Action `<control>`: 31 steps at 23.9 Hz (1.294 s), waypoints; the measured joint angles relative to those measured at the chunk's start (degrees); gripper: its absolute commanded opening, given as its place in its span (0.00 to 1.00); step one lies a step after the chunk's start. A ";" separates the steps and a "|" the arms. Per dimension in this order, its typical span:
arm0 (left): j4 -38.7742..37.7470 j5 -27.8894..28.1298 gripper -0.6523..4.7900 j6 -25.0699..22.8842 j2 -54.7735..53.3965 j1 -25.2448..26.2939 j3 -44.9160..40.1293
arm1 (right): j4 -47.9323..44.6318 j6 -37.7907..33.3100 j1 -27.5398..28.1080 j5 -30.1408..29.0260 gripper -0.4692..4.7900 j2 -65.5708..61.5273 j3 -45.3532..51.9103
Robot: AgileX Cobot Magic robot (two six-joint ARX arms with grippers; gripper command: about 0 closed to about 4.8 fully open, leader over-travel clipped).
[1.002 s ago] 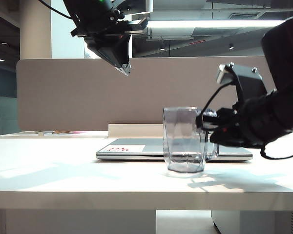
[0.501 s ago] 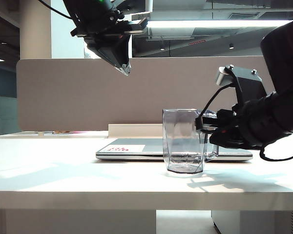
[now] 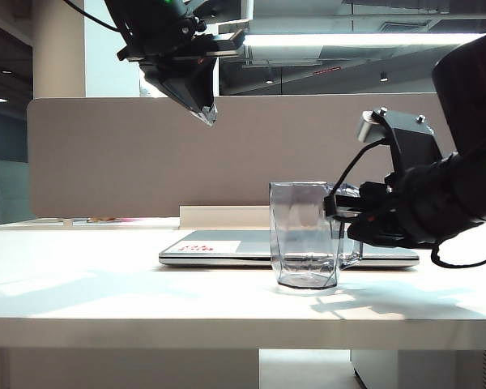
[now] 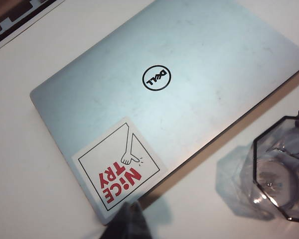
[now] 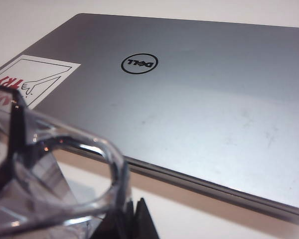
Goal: Pick up the water cup and place it on the side of the laptop close to you.
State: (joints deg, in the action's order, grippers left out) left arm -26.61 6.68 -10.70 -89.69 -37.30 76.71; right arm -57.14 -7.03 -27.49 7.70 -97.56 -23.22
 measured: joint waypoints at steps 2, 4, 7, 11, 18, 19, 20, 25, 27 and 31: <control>0.00 0.00 0.11 -0.04 0.00 0.00 0.00 | 0.00 0.00 0.00 0.00 0.13 0.00 0.00; 0.00 0.00 0.11 -0.07 0.00 0.00 0.00 | 0.00 0.00 0.00 0.00 0.19 0.00 0.00; 0.00 0.00 0.11 -0.07 0.00 0.00 0.00 | -0.13 -0.02 0.00 -0.02 0.19 0.00 0.00; 0.00 0.00 0.11 -0.24 0.00 0.00 0.00 | -0.39 -0.02 0.00 -0.02 0.19 0.00 0.00; 0.00 0.00 0.11 -0.24 0.00 0.00 0.00 | -0.39 -0.04 0.00 -0.02 0.28 0.00 0.00; 0.00 0.00 0.11 -0.24 0.00 0.00 -0.02 | -0.39 -0.04 0.00 -0.04 0.28 0.00 0.00; 0.00 0.00 0.11 -0.24 0.00 0.00 0.00 | -0.42 -0.02 0.00 -0.04 0.28 0.02 0.02; -0.02 0.00 0.11 -0.24 0.00 0.00 -0.02 | -0.50 -0.04 -0.02 -0.09 0.30 1.01 4.00; 0.02 0.00 0.11 -0.24 0.00 0.00 -0.02 | -1.90 -0.20 -0.02 -0.15 0.31 1.36 5.18; 0.02 0.00 0.11 -0.24 0.00 0.00 -0.02 | -3.04 -0.26 -0.02 -0.90 0.31 1.79 5.77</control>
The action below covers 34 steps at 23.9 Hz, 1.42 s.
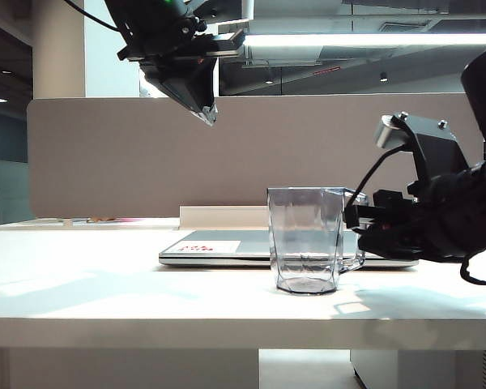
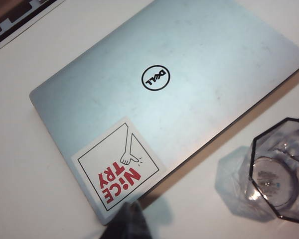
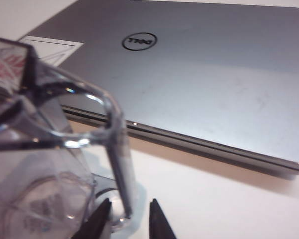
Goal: Pick up the water cup and place it on the side of the laptop close to you.
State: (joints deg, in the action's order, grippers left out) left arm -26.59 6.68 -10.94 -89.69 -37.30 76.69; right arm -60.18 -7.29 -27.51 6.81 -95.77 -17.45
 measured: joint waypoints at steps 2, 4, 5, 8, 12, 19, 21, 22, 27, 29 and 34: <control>-0.02 0.00 0.11 0.00 0.00 0.00 0.00 | -0.33 0.00 0.00 -1.07 0.31 0.02 0.00; -0.20 0.00 0.11 0.00 0.00 0.00 0.00 | -0.37 -0.02 -0.22 -1.42 0.28 0.59 0.72; -0.33 0.00 0.11 0.00 0.00 0.00 0.00 | -0.35 -0.20 -0.24 -1.42 0.22 2.05 1.88; -0.46 0.00 0.11 0.00 0.00 0.00 0.00 | -0.37 -0.37 -0.22 -0.81 0.08 6.60 4.24; -0.68 0.00 0.11 0.00 0.02 0.00 0.00 | -0.63 -0.33 -0.24 4.37 0.08 15.34 8.70; -1.14 -0.02 0.11 0.00 0.02 -0.02 0.02 | 1.38 1.95 -0.15 14.67 0.08 30.82 15.45; -1.57 0.00 0.11 0.00 0.02 0.00 0.02 | 5.05 4.48 -0.15 15.17 0.08 33.94 15.47; -1.88 0.00 0.11 0.00 0.02 0.00 0.02 | 5.73 4.68 -0.15 15.28 0.08 34.51 15.52; -4.61 0.00 0.11 -0.02 2.95 0.00 -2.05 | 9.66 5.68 -0.13 15.56 0.08 40.09 15.61; -4.07 0.00 0.11 -0.28 5.33 0.00 -4.00 | 13.03 5.73 -0.13 15.61 0.08 42.69 15.63; -0.26 2.01 0.11 -0.90 13.09 0.00 -12.70 | 20.83 5.84 -0.13 15.82 0.08 51.12 15.61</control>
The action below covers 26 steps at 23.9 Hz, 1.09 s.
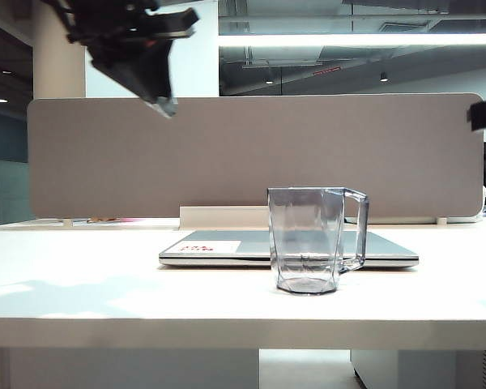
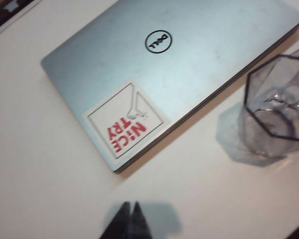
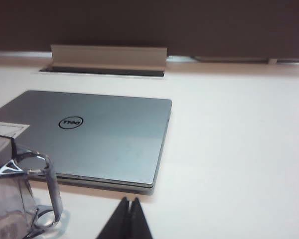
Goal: Pick up the water cup and place it on the side of the laptop close to you.
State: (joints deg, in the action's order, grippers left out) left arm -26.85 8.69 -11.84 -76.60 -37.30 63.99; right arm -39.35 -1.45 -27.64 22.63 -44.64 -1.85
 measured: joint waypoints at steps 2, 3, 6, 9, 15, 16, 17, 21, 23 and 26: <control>1.36 1.36 0.11 -0.04 2.91 0.00 -3.34 | 3.04 0.02 0.00 0.57 0.08 3.58 0.04; 2.82 2.03 0.11 0.02 6.71 0.02 -7.32 | 5.90 0.02 0.00 1.42 0.08 6.60 0.02; 6.58 2.27 0.11 0.79 13.16 0.02 -14.19 | 11.41 0.17 0.11 1.57 0.08 9.86 0.04; 8.07 2.86 0.11 1.29 18.69 0.02 -19.93 | 13.62 0.24 0.13 1.62 0.08 11.43 0.11; 13.05 3.52 0.11 3.34 30.62 0.00 -31.23 | 14.05 0.26 0.11 1.33 0.08 12.09 0.11; 14.71 4.35 0.11 3.89 32.06 0.04 -32.83 | 14.12 0.26 0.13 1.25 0.08 12.11 0.11; 16.63 5.31 0.11 4.81 33.64 0.35 -34.60 | 14.29 0.24 0.11 0.94 0.08 12.11 0.11; 22.36 6.08 0.11 12.02 39.04 5.70 -40.39 | 14.82 0.26 0.13 -0.17 0.08 12.11 0.13; 23.08 5.33 0.11 13.35 40.94 7.87 -42.42 | 14.86 0.26 0.13 -0.24 0.08 12.11 0.13; 23.04 4.35 0.11 13.46 42.47 8.74 -44.24 | 14.86 0.26 0.13 -0.35 0.08 12.11 0.13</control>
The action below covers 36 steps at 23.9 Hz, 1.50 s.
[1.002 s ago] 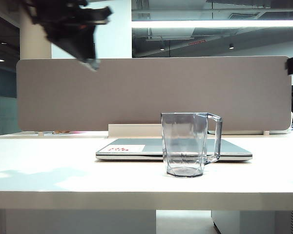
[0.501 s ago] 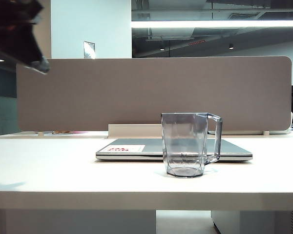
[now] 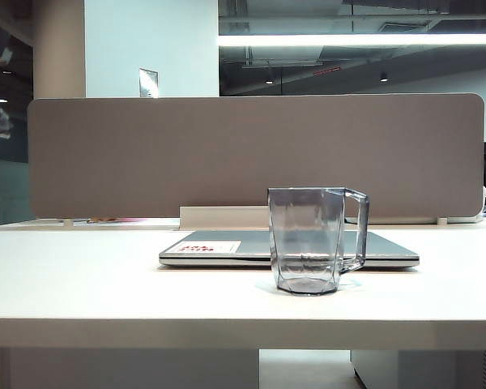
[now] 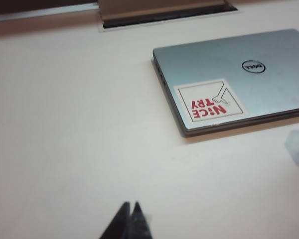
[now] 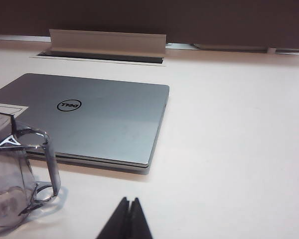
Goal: Pick up the water cup and place it on the side of the laptop close to you.
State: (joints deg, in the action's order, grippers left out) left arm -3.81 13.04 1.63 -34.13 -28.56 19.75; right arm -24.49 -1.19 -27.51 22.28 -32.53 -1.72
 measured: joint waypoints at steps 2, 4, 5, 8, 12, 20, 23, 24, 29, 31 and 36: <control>0.11 -0.17 0.11 0.04 1.42 -0.04 -1.40 | 0.00 0.00 0.00 -0.02 0.08 -0.02 0.00; 0.20 -0.22 0.11 0.63 4.48 -0.09 -4.02 | 0.70 0.00 0.00 -0.24 0.08 0.00 -0.02; 0.63 -0.20 0.11 1.09 5.49 -0.09 -4.98 | 1.38 0.00 0.00 -0.28 0.08 0.00 -0.02; 1.75 -0.20 0.11 2.97 12.15 -0.09 -9.29 | 3.78 -0.02 0.00 -0.37 0.08 -0.02 0.00; 1.25 -0.20 0.11 4.26 20.74 -0.09 -13.09 | 4.70 0.00 0.00 -0.44 0.08 -0.02 0.00; -5.68 -0.20 0.11 4.37 31.15 -0.09 -13.79 | 6.67 0.00 0.00 -0.44 0.08 -0.02 -0.02; -7.17 -0.20 0.11 4.37 32.65 -0.09 -14.14 | 8.11 -0.02 0.00 -0.46 0.08 -0.02 -0.02; -7.28 -0.20 0.11 4.37 33.05 -0.09 -14.34 | 8.52 -0.02 0.00 -0.46 0.08 -0.02 -0.02; -7.39 -0.20 0.11 2.93 33.14 -0.09 -14.71 | 9.01 -0.02 0.00 -0.46 0.08 -0.02 0.00; -6.97 -0.20 0.11 2.91 33.14 -0.09 -15.23 | 8.98 -0.02 0.00 -0.46 0.08 -0.02 0.00; -4.94 -0.20 0.11 2.91 33.14 -0.09 -16.85 | 8.98 -0.04 0.00 -0.46 0.08 -0.02 0.00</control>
State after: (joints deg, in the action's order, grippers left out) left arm -8.75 12.84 4.54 -0.99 -28.64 2.90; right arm -15.51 -1.23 -27.51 21.82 -32.56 -1.72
